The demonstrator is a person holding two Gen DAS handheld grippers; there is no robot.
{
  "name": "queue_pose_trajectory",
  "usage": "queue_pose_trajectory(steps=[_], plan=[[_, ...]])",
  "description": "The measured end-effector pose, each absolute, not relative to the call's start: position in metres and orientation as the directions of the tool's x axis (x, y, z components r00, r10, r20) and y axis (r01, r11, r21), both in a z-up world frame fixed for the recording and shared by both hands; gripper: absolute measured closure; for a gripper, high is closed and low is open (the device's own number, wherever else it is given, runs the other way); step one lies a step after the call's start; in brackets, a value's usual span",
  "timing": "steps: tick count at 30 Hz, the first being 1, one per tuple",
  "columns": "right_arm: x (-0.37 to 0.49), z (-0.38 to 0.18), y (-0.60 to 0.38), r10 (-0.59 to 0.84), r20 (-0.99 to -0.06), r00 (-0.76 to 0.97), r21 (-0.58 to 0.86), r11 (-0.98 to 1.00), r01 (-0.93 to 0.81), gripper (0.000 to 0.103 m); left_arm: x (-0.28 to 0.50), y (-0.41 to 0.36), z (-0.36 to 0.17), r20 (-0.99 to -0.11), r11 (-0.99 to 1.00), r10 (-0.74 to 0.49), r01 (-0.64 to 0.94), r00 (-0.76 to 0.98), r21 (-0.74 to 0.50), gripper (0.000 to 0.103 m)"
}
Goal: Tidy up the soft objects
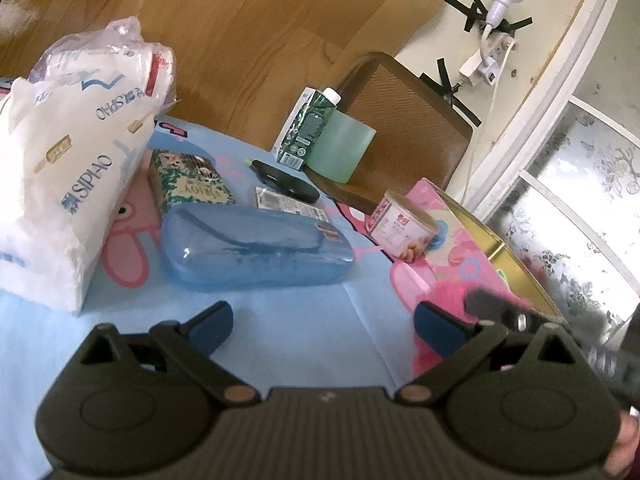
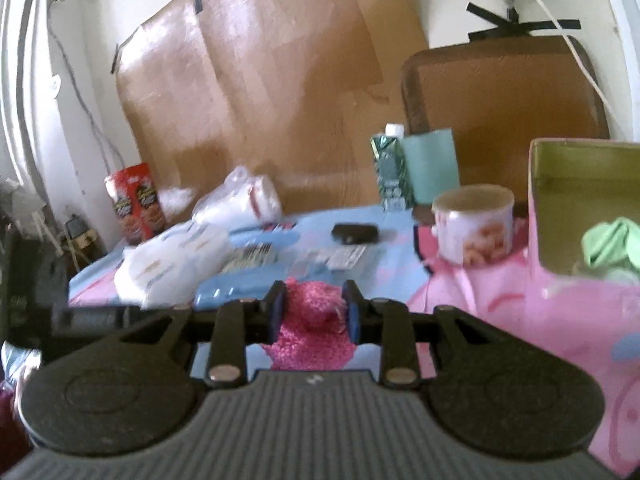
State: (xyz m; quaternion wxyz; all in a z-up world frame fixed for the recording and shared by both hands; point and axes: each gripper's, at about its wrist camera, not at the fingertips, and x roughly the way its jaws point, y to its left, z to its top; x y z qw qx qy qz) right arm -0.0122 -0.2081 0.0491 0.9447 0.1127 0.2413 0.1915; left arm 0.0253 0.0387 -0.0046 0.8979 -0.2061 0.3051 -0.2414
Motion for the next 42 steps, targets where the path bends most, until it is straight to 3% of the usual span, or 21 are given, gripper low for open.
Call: queue_pose_trajectory(steps=[8, 12, 16, 27, 35, 42], plan=[[-0.044, 0.035, -0.21, 0.49, -0.445, 0.749, 0.313, 0.869, -0.382, 0.066, 0.024, 0.039, -0.005, -0.451, 0.802, -0.553, 0.302, 0.7, -0.515, 0.001], [-0.046, 0.032, -0.222, 0.449, -0.439, 0.779, 0.321, 0.887, -0.331, 0.065, 0.025, 0.039, -0.005, -0.452, 0.802, -0.553, 0.302, 0.7, -0.515, 0.001], [-0.042, 0.026, -0.239, 0.378, -0.435, 0.817, 0.357, 0.906, -0.229, 0.046, 0.025, 0.038, -0.005, -0.452, 0.803, -0.552, 0.3, 0.701, -0.515, 0.001], [-0.037, 0.013, -0.264, 0.335, -0.429, 0.839, 0.409, 0.9, -0.15, 0.031, 0.025, 0.038, -0.005, -0.452, 0.803, -0.553, 0.301, 0.701, -0.515, 0.0], [-0.032, 0.004, -0.281, 0.283, -0.46, 0.842, 0.476, 0.879, -0.036, 0.03, 0.025, 0.037, -0.005, -0.451, 0.803, -0.552, 0.3, 0.701, -0.516, 0.0], [-0.036, 0.006, -0.28, 0.284, -0.451, 0.846, 0.467, 0.883, -0.047, 0.03, 0.025, 0.037, -0.005, -0.451, 0.803, -0.551, 0.299, 0.702, -0.516, 0.0]])
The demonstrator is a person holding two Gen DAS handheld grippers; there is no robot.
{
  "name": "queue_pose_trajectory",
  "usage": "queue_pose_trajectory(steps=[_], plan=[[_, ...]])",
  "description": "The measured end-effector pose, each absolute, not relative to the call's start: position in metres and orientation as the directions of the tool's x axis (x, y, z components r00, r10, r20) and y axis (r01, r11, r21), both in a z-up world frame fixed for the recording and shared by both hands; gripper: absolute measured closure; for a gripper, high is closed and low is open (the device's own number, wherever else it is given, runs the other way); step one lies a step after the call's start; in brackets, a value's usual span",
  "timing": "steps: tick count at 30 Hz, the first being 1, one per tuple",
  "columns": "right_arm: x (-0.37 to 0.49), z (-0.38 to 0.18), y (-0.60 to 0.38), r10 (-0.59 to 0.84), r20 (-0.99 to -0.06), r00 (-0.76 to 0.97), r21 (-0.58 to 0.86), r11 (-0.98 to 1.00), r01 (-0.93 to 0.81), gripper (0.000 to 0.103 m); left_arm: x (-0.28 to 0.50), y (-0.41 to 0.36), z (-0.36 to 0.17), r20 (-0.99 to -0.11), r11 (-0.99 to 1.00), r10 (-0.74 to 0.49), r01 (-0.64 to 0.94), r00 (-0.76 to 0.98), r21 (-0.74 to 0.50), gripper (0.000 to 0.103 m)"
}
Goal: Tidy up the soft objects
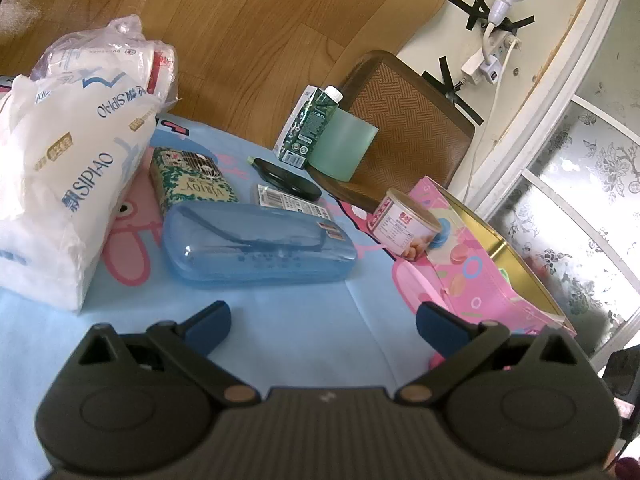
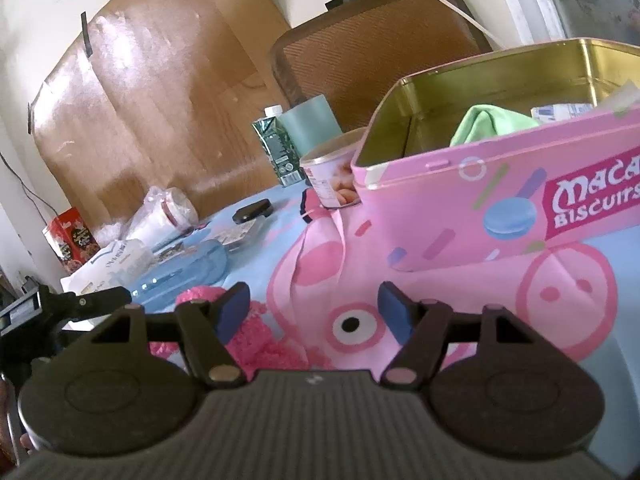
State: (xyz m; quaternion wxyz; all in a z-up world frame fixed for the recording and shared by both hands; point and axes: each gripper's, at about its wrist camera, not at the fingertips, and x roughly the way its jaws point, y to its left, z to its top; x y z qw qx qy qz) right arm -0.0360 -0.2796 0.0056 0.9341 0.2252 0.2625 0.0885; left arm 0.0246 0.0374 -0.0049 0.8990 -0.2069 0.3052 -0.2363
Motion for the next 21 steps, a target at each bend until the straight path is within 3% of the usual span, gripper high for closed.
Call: queue_pose_trajectory(steps=[21], plan=[[-0.049, 0.009, -0.274, 0.318, -0.386, 0.866, 0.457, 0.882, -0.121, 0.03, 0.026, 0.033, -0.006, -0.469, 0.815, -0.545, 0.307, 0.695, -0.492, 0.0]])
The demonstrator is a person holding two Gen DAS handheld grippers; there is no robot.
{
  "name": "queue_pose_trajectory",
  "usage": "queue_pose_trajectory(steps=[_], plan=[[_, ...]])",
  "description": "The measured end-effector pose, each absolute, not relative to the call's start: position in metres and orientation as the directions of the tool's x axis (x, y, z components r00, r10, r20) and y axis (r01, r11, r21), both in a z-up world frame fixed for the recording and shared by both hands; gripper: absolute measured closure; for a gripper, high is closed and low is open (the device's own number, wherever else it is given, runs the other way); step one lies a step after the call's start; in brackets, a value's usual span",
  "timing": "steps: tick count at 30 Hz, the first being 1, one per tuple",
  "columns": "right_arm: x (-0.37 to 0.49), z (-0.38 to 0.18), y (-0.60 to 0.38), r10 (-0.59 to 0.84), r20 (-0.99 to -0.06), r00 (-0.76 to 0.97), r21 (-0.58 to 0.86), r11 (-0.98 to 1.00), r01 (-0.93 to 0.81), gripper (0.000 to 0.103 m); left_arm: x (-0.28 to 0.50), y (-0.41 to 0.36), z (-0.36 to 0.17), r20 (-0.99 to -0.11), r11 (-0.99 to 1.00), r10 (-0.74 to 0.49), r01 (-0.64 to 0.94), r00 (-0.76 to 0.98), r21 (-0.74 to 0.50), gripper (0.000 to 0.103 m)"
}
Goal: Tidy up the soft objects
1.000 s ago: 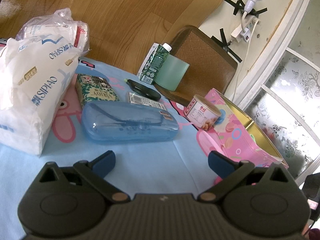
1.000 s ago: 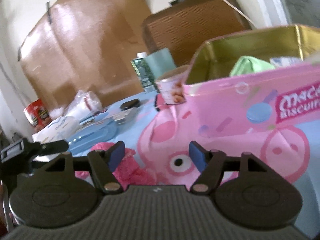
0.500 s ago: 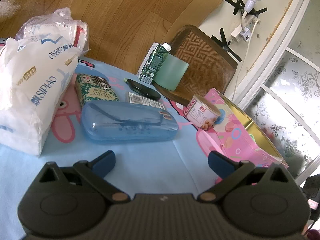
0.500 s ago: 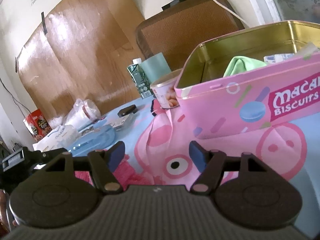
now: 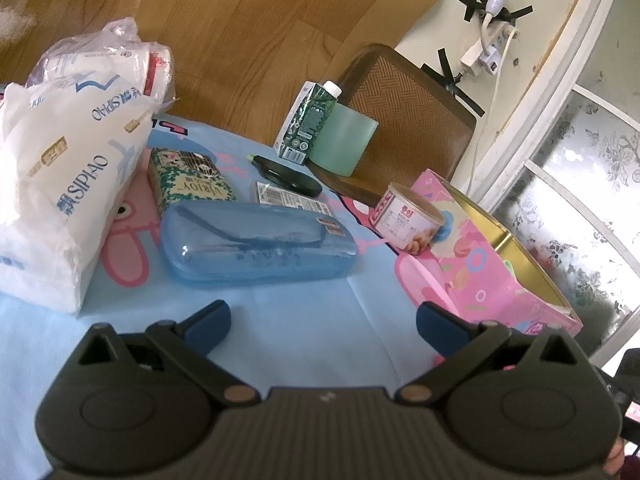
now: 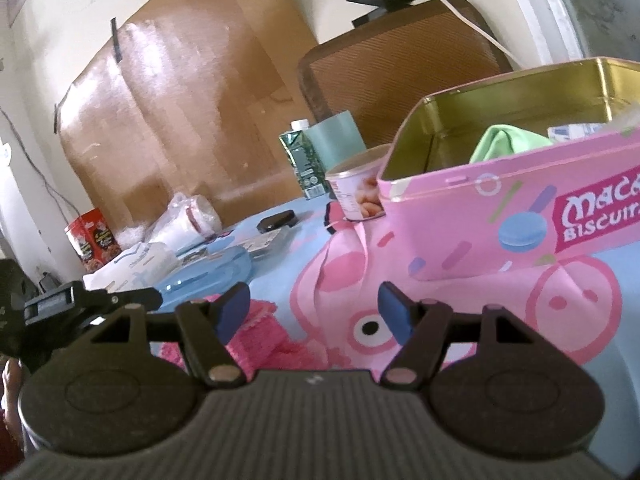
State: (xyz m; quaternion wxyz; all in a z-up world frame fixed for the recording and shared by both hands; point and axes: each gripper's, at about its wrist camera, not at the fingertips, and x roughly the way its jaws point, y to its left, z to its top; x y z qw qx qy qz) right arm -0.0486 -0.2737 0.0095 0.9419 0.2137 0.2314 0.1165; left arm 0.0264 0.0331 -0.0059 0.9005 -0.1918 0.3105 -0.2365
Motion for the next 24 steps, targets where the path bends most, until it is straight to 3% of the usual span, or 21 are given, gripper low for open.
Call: queue_pose_trajectory(steps=[24], plan=[[-0.049, 0.0091, -0.2693, 0.346, -0.377, 0.859, 0.456, 0.877, -0.154, 0.03, 0.0273, 0.0345, -0.0058, -0.468, 0.815, -0.547, 0.315, 0.694, -0.486, 0.0]])
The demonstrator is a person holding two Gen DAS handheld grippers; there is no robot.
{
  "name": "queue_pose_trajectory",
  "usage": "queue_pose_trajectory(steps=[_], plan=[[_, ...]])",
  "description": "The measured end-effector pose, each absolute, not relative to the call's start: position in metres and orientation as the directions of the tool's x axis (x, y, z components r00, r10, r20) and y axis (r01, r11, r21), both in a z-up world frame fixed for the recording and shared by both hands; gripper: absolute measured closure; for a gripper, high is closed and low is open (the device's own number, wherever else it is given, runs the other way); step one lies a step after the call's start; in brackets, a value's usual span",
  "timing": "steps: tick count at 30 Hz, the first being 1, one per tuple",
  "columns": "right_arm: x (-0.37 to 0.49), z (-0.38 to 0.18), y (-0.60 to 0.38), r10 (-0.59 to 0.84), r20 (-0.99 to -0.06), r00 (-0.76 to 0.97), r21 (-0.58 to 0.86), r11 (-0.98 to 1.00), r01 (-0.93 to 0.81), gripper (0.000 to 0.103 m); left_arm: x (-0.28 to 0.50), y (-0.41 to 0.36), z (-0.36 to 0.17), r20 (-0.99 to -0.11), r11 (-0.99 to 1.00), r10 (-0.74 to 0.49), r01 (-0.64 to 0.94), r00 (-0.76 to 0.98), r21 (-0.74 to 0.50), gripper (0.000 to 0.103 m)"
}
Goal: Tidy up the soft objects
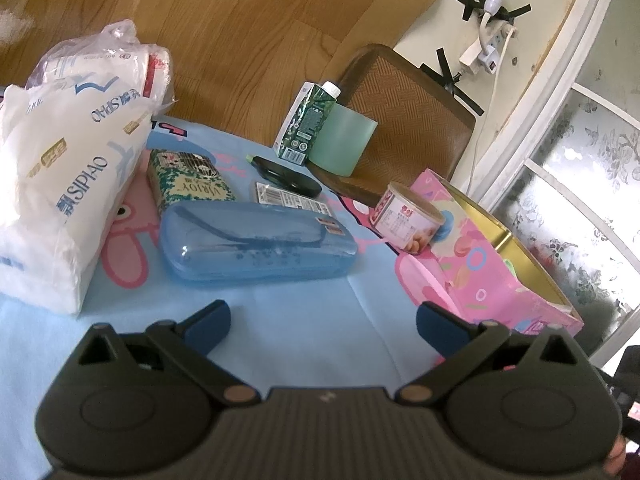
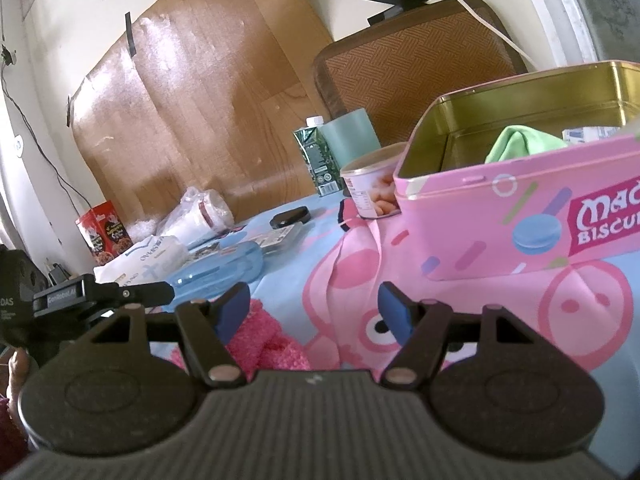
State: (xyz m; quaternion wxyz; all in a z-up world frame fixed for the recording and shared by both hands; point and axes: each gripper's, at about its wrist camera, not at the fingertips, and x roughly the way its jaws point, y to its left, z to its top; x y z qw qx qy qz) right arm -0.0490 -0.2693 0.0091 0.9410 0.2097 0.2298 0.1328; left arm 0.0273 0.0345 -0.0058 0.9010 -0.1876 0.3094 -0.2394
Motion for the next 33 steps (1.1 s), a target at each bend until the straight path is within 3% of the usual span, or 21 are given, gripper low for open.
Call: queue_pose_trajectory(steps=[16, 21, 30, 33], plan=[[-0.053, 0.01, -0.265, 0.358, -0.364, 0.86, 0.441, 0.879, -0.18, 0.03, 0.023, 0.036, -0.005, -0.454, 0.806, -0.556, 0.32, 0.696, -0.498, 0.0], [-0.056, 0.011, -0.264, 0.371, -0.346, 0.862, 0.429, 0.879, -0.207, 0.03, 0.012, 0.029, 0.004, -0.45, 0.827, -0.536, 0.337, 0.715, -0.45, 0.0], [-0.057, 0.012, -0.264, 0.482, -0.375, 0.791, 0.439, 0.845, -0.306, 0.029, -0.009, -0.001, 0.024, -0.416, 0.735, -0.671, 0.476, 0.614, -0.483, 0.001], [-0.056, 0.014, -0.262, 0.494, -0.4, 0.772, 0.414, 0.849, -0.329, 0.027, -0.006, -0.018, 0.026, -0.422, 0.703, -0.709, 0.516, 0.565, -0.49, 0.006]])
